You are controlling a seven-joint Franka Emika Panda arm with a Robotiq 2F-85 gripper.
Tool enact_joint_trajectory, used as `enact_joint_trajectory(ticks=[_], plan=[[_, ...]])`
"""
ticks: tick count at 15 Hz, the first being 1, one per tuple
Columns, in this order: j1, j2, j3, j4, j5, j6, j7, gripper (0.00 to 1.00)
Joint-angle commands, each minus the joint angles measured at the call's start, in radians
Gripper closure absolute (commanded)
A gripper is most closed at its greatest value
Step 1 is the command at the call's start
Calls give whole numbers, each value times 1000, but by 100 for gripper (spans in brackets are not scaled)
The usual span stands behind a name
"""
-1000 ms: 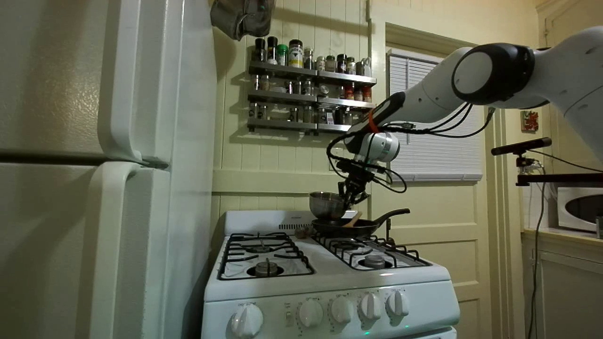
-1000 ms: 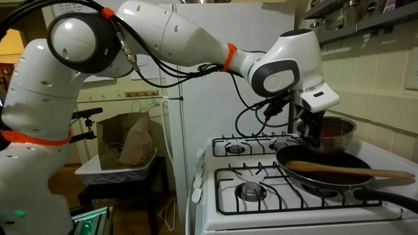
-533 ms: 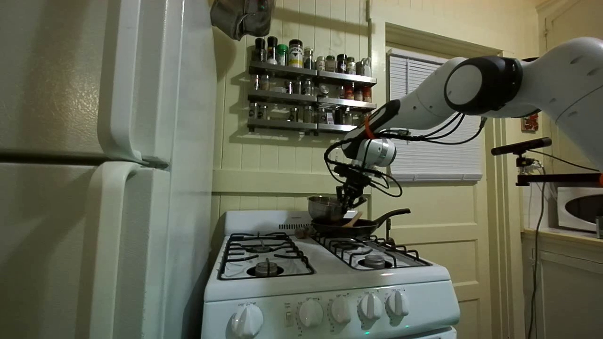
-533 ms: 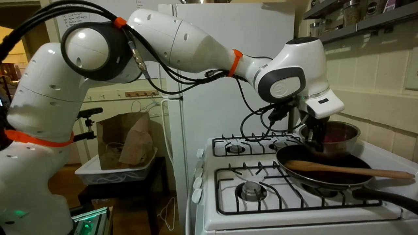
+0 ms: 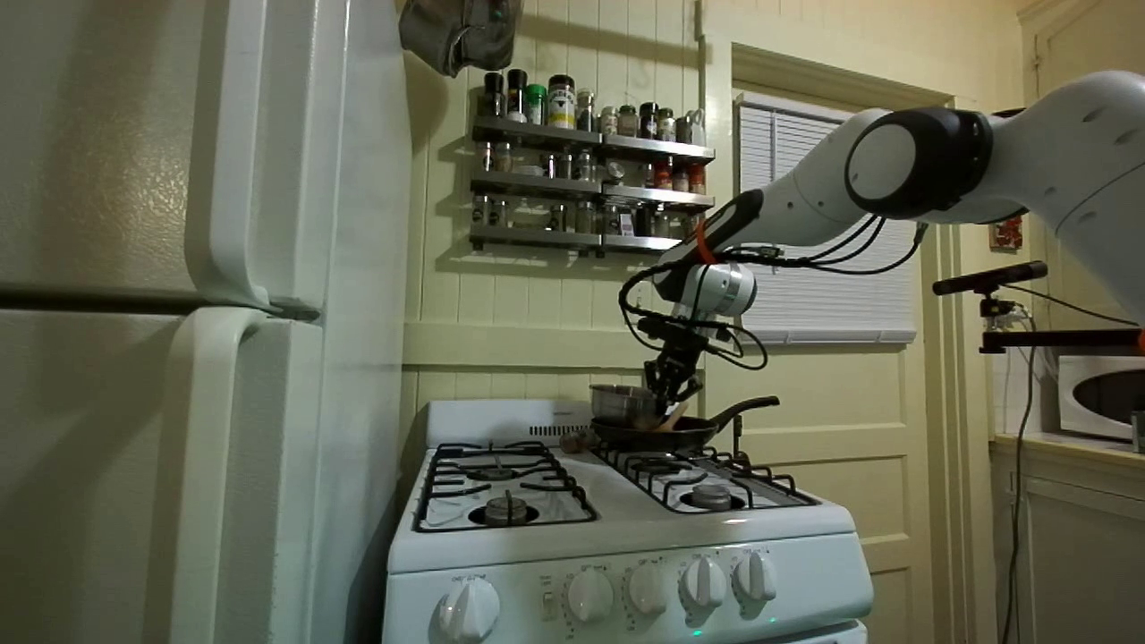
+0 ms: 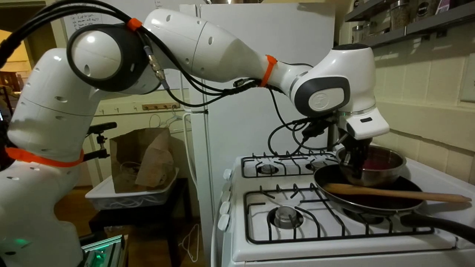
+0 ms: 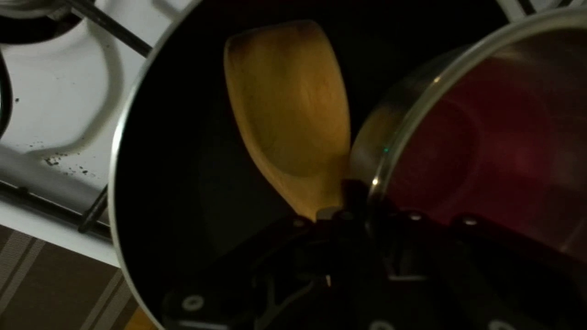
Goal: Put the pink bowl into the silver bowl, then the silver bowl into the pan
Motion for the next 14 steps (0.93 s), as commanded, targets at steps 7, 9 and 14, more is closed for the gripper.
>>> enact_joint_trajectory(ticks=[7, 9, 14], plan=[[15, -42, -18, -8, -45, -107, 76, 98], [23, -56, -29, -11, -78, -128, 87, 98], [28, -70, -37, -20, -131, -160, 97, 98]])
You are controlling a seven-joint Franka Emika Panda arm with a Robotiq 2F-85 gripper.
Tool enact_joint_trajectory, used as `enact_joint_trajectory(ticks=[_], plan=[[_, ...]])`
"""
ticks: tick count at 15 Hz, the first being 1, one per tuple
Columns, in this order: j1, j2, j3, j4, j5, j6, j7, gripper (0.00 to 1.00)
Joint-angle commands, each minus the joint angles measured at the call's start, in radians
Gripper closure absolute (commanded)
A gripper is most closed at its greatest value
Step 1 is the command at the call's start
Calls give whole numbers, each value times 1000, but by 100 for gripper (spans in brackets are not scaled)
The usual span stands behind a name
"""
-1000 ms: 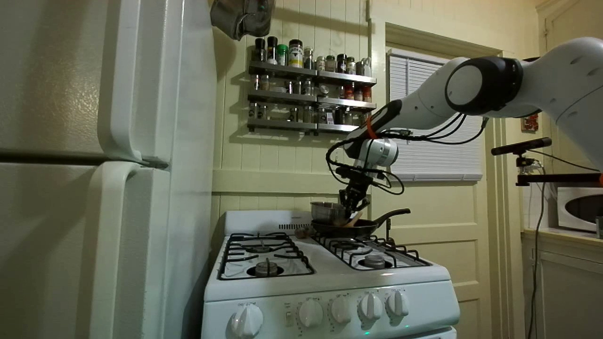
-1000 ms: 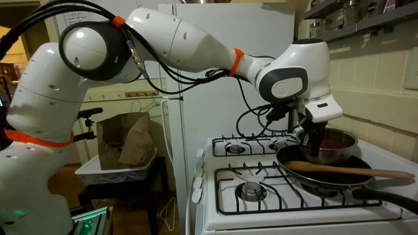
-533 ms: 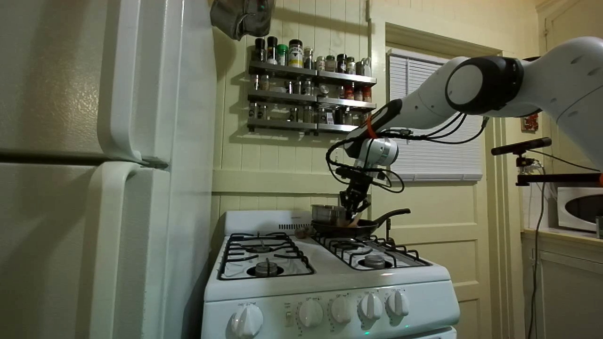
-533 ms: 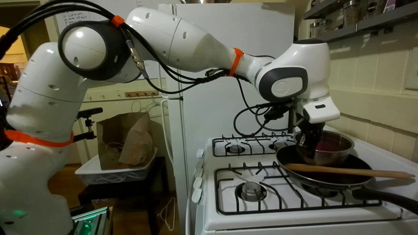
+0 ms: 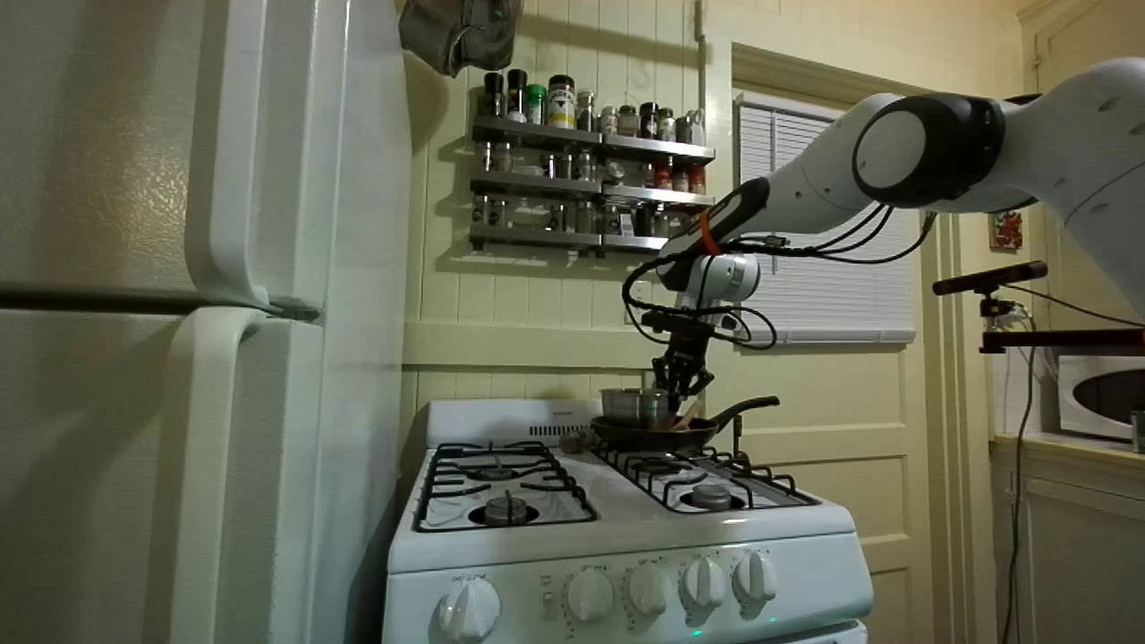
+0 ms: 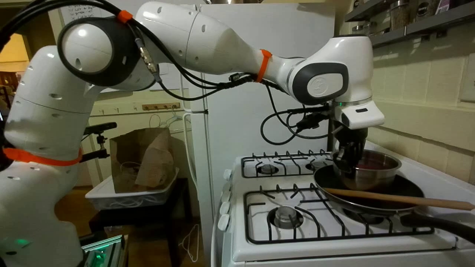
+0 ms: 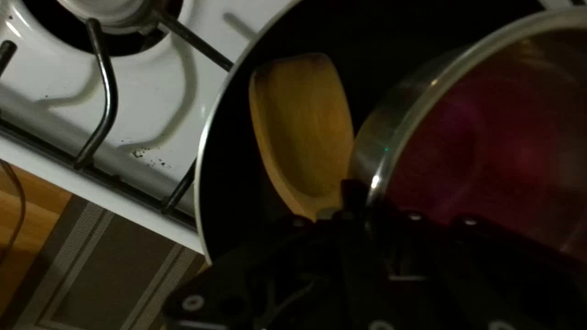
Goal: Put the pink bowl into the silver bowl, then the silver bowl into the pan
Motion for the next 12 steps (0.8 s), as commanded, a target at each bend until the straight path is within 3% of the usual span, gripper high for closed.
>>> enact_joint_trajectory(ticks=[1, 9, 10, 11, 12], plan=[[13, -28, -14, -20, -43, -36, 28, 98], [16, -19, -11, -27, -67, -5, 8, 98], [14, -19, -6, -28, -62, -10, 3, 67], [14, -19, -4, -28, -58, -7, -2, 67], [15, -22, -2, -28, -56, -1, -5, 60]])
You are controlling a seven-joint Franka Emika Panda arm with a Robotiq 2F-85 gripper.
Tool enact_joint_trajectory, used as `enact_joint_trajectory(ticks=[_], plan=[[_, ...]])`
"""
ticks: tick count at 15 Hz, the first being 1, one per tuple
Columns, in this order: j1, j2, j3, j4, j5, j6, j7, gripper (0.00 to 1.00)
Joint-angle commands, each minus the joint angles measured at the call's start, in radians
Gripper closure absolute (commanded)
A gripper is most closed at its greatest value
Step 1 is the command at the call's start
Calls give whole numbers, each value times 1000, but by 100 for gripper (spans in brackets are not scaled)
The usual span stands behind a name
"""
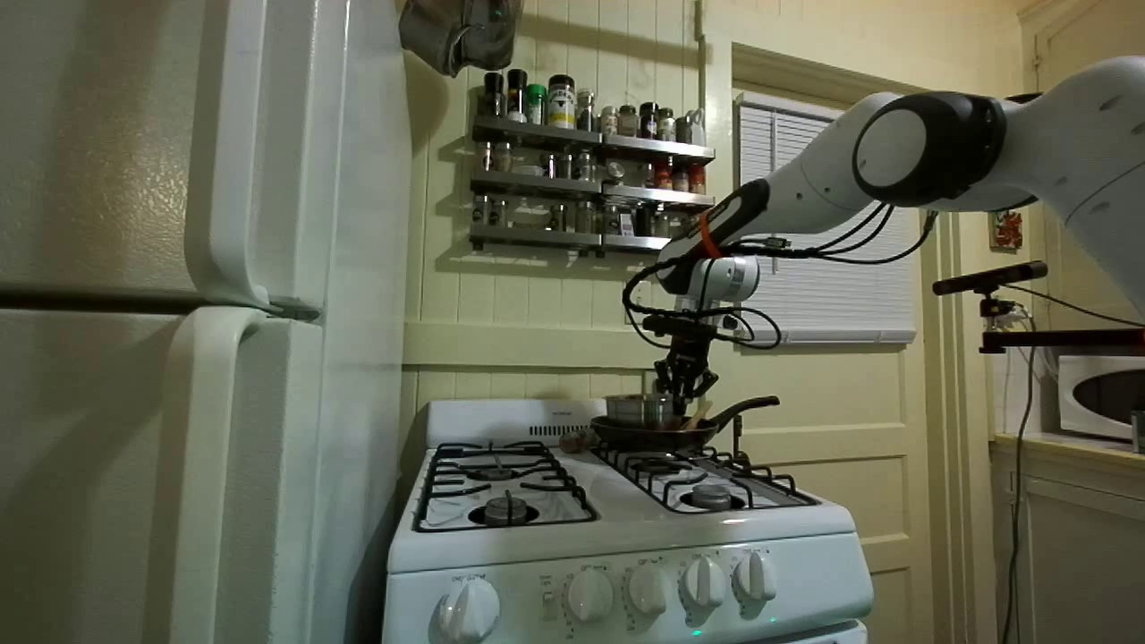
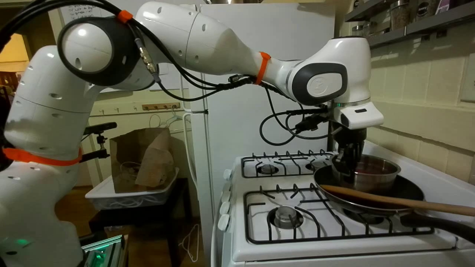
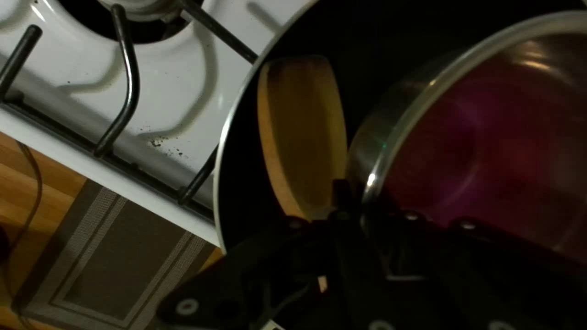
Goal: Put the pink bowl into the silver bowl, then the silver bowl into the pan
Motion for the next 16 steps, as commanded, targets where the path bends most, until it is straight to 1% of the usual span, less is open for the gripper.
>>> enact_joint_trajectory(ticks=[1, 2, 4, 5, 6, 7, 8, 9, 11, 13, 14, 16], plan=[[8, -24, 4, -19, -9, 12, -11, 53], [10, -30, 5, -18, -9, 13, -14, 44], [14, -53, 12, -18, -2, -10, -23, 31], [13, -76, 25, -21, 14, -26, -42, 22], [20, -107, 35, -26, 3, -54, -77, 15], [23, -153, 54, -36, 7, -116, -136, 7], [34, -192, 63, -43, 4, -157, -159, 1], [53, -226, 69, -43, -24, -217, -173, 0], [74, -296, 98, -42, -5, -322, -221, 0], [110, -365, 131, -41, -4, -432, -244, 0], [127, -390, 150, -35, 4, -483, -252, 0], [155, -406, 182, 13, 4, -610, -265, 1]])
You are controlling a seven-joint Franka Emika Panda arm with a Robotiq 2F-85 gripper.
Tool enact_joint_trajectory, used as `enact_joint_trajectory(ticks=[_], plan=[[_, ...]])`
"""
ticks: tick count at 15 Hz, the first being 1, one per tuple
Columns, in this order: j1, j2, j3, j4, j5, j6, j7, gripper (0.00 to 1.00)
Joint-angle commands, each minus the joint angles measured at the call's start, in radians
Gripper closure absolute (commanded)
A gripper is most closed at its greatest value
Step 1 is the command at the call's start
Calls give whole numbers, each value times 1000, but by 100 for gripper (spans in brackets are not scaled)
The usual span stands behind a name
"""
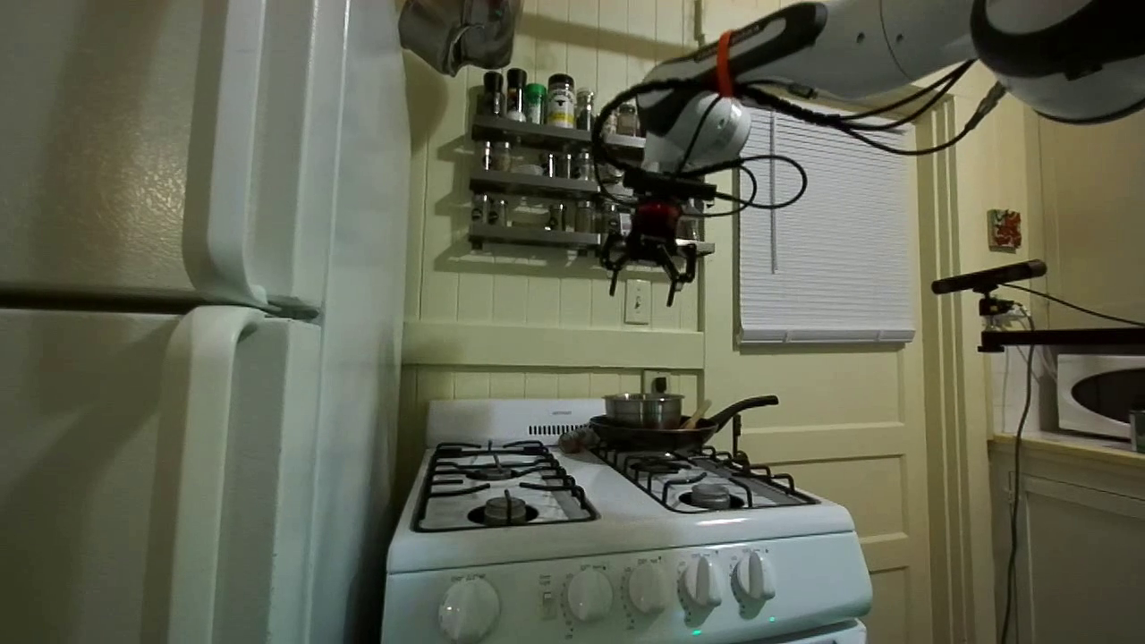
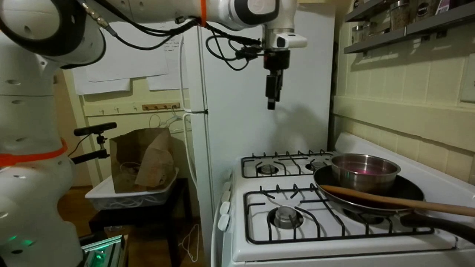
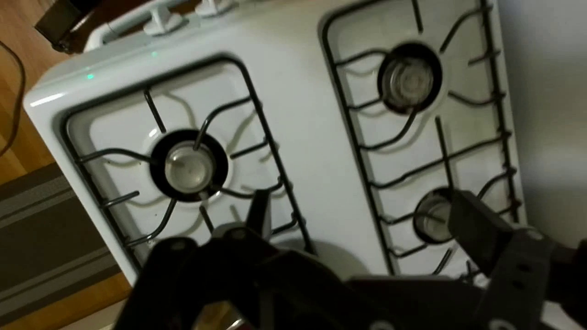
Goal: Put the pink bowl into the silver bowl, then the silver bowl into the pan
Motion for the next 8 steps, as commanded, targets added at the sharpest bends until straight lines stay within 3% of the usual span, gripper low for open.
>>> enact_joint_trajectory(ticks=[1, 2, 3, 8], plan=[[47, -48, 43, 24, -2, -198, -43, 0], [59, -47, 55, 50, -23, -271, -35, 0], [48, -50, 45, 25, -3, -181, -9, 0], [50, -47, 43, 34, -4, -195, -4, 0]])
